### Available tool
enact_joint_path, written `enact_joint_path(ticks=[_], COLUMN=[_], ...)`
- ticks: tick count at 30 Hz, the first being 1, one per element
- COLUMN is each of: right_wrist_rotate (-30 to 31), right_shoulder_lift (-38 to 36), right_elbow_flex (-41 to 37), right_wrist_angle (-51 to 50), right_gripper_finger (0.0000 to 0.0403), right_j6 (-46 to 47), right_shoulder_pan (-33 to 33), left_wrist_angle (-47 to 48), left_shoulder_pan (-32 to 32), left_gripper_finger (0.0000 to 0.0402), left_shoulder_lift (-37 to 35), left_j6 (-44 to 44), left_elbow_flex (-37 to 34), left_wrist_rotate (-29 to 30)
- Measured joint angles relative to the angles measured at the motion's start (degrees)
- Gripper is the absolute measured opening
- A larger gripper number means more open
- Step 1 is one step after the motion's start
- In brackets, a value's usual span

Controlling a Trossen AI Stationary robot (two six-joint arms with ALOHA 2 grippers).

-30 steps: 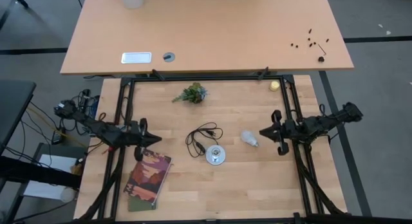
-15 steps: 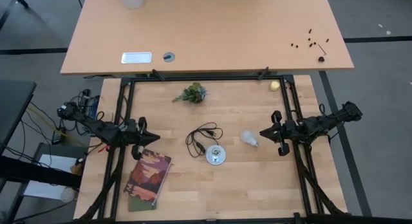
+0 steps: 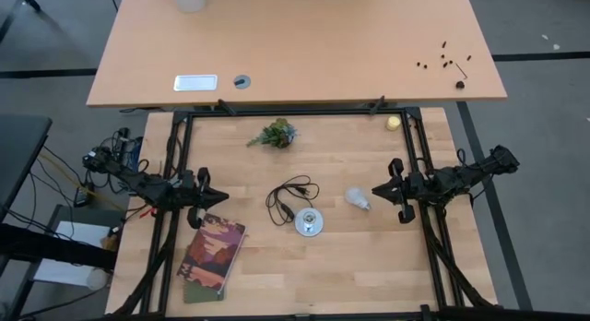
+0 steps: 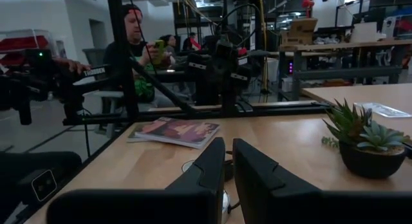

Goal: Screw lightbulb
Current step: Return to Home Position

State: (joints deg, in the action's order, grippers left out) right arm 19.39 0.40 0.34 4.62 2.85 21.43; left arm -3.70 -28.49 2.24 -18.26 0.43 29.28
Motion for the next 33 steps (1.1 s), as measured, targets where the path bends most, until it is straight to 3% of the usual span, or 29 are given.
enact_joint_path(ticks=[33], right_wrist_rotate=[0.0], right_shoulder_lift=[0.0], right_elbow_flex=[0.0], right_wrist_angle=[0.0], right_gripper_finger=[0.0041], right_j6=[0.0], right_shoulder_pan=[0.0], left_wrist_angle=[-2.7], left_shoulder_pan=[0.0], left_gripper_finger=[0.0012], left_shoulder_lift=[0.0], left_j6=[0.0], left_elbow_flex=[0.0], left_wrist_rotate=[0.0])
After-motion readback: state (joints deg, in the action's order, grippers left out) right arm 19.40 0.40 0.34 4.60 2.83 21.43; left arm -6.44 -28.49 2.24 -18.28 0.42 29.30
